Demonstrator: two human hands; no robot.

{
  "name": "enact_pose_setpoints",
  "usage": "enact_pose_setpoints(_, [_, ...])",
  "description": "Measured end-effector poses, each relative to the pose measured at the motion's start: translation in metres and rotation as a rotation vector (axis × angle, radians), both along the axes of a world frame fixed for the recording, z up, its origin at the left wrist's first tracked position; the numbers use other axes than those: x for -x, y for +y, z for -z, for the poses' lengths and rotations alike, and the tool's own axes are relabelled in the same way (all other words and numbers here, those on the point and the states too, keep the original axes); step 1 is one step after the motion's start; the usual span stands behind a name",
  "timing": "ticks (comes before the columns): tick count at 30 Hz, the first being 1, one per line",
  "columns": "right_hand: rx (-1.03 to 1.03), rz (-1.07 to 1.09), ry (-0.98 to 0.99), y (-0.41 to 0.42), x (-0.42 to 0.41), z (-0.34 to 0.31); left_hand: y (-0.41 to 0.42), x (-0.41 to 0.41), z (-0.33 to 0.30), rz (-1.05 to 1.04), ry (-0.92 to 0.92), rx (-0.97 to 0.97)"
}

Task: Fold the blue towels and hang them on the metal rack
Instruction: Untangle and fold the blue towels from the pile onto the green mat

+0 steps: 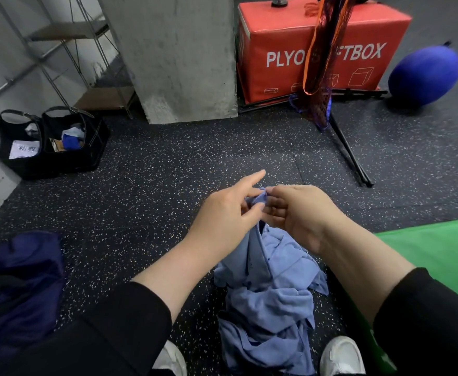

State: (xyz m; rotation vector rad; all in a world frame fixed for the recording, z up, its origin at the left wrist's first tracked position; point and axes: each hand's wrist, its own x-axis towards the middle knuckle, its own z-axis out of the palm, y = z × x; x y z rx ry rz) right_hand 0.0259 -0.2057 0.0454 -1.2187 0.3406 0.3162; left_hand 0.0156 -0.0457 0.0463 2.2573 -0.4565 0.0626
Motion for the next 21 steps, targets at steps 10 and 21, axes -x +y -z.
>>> enact_pose_setpoints(10, [0.443,-0.12,-0.198,-0.003,-0.001,-0.005,0.016,-0.016,-0.007,-0.14,0.093,0.151])
enact_pose_setpoints(21, [0.831,-0.307,-0.438,-0.016,0.0,-0.017,0.017,-0.017,0.017,0.068,0.285,0.048])
